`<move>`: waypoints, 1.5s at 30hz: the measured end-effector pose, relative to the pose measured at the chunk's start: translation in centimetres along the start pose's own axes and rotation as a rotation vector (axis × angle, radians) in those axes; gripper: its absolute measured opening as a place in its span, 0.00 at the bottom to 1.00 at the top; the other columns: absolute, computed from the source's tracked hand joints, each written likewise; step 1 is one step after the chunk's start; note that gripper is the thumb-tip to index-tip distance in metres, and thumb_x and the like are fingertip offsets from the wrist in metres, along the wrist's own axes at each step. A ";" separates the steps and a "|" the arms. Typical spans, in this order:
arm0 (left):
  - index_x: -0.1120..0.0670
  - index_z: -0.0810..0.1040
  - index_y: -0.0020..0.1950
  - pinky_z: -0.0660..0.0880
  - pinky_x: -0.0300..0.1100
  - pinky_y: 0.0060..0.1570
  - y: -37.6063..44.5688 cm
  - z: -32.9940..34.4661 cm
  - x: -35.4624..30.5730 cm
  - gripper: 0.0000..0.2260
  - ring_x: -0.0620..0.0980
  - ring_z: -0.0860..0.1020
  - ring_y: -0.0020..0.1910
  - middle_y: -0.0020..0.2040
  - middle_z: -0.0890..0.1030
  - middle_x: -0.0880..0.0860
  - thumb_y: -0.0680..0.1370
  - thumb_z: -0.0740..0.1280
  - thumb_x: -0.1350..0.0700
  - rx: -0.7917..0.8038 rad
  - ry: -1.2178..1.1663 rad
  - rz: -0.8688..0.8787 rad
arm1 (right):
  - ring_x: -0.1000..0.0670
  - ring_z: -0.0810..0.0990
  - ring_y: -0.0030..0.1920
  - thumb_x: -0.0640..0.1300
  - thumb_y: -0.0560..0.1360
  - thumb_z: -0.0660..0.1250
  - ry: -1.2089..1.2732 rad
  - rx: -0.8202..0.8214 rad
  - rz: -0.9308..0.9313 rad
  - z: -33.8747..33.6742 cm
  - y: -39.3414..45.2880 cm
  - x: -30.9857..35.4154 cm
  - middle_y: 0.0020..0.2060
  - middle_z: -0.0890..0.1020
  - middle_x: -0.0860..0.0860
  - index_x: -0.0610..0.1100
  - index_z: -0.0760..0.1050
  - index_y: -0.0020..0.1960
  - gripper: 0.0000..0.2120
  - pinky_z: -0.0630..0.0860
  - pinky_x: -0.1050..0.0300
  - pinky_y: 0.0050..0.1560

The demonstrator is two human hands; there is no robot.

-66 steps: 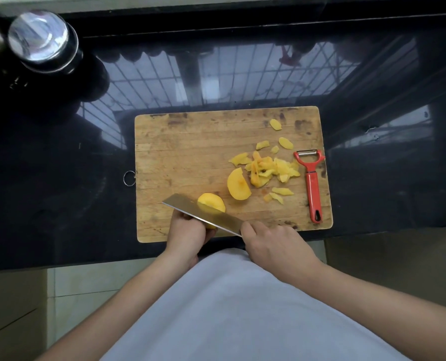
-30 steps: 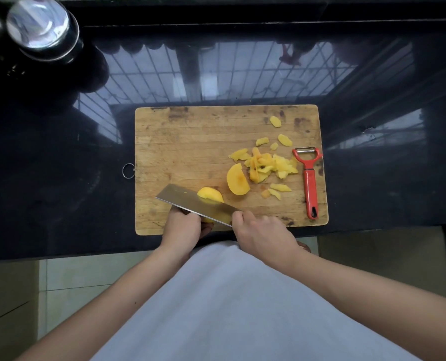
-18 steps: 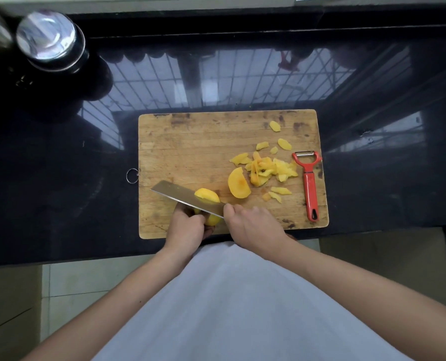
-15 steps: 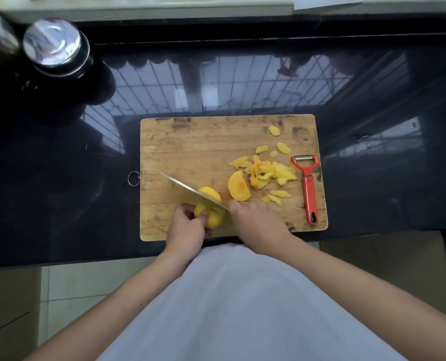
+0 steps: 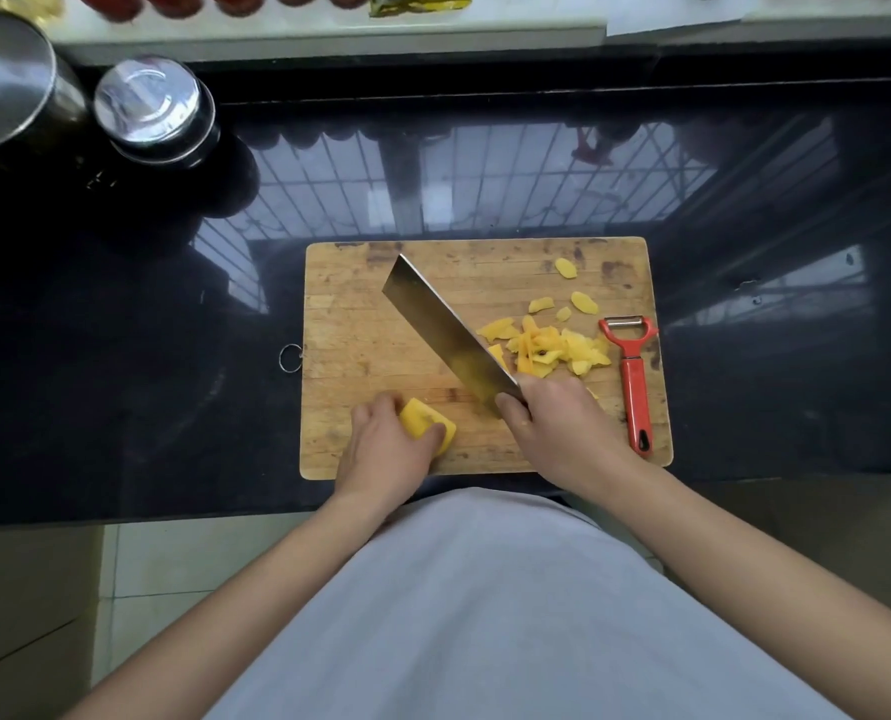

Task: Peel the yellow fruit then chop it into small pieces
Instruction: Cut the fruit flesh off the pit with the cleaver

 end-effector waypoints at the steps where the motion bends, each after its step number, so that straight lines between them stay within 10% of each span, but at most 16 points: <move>1: 0.49 0.67 0.75 0.70 0.46 0.56 0.2 0.1 -0.5 0.27 0.57 0.75 0.63 0.70 0.68 0.52 0.79 0.69 0.43 0.020 0.046 0.008 | 0.51 0.75 0.32 0.49 0.85 0.58 -0.006 0.003 0.007 0.1 -0.2 -0.1 0.33 0.77 0.51 0.52 0.69 0.40 0.14 0.64 0.55 0.29; 7: 0.48 0.70 0.70 0.67 0.38 0.37 1.2 1.0 -2.3 0.20 0.52 0.72 0.46 0.69 0.62 0.53 0.80 0.65 0.60 0.155 0.087 -0.070 | 0.54 0.73 0.34 0.50 0.85 0.58 -0.039 0.001 0.063 0.7 -1.6 -1.1 0.34 0.75 0.53 0.48 0.73 0.47 0.11 0.62 0.59 0.29; 12: 0.49 0.71 0.63 0.81 0.53 0.56 1.2 1.4 -2.3 0.14 0.58 0.77 0.49 0.65 0.62 0.54 0.79 0.65 0.58 0.144 -0.038 -0.144 | 0.54 0.75 0.34 0.50 0.85 0.58 -0.005 -0.013 0.086 1.1 -1.9 -1.1 0.34 0.76 0.55 0.46 0.76 0.52 0.11 0.66 0.59 0.30; 18: 0.53 0.72 0.72 0.84 0.53 0.53 1.1 -0.3 -0.1 0.21 0.58 0.81 0.61 0.66 0.77 0.56 0.81 0.66 0.68 0.151 -1.029 -0.131 | 0.53 0.76 0.34 0.50 0.85 0.58 0.028 -0.035 0.087 0.8 -2.0 -1.0 0.35 0.78 0.53 0.47 0.76 0.52 0.11 0.65 0.58 0.30; 22: 0.53 0.72 0.74 0.82 0.57 0.58 0.5 -0.5 0.7 0.26 0.61 0.82 0.63 0.65 0.78 0.59 0.79 0.64 0.74 0.256 -1.276 -0.110 | 0.51 0.77 0.35 0.51 0.85 0.58 0.037 -0.052 0.071 0.9 -1.8 -0.7 0.35 0.78 0.53 0.47 0.75 0.51 0.11 0.67 0.57 0.30; 31: 0.48 0.80 0.59 0.76 0.36 0.46 0.5 -1.2 1.7 0.14 0.47 0.82 0.53 0.53 0.84 0.46 0.76 0.78 0.55 -0.273 -0.603 0.102 | 0.49 0.78 0.36 0.51 0.85 0.58 -0.012 -0.058 0.000 1.3 -1.8 0.5 0.37 0.80 0.49 0.45 0.76 0.51 0.12 0.76 0.50 0.35; 45: 0.55 0.82 0.51 0.78 0.46 0.47 -0.8 0.4 1.5 0.06 0.46 0.80 0.43 0.51 0.76 0.46 0.77 0.76 0.56 -0.405 -0.325 0.304 | 0.43 0.77 0.35 0.49 0.82 0.56 -0.292 -0.072 -0.193 2.6 -4.6 0.5 0.37 0.79 0.49 0.47 0.75 0.48 0.11 0.77 0.46 0.35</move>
Point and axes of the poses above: each hand's wrist, its own y-axis towards the middle knuckle, its own z-axis out of the palm, x = y × z, the point moved 6 cm from there along y, towards the middle knuckle
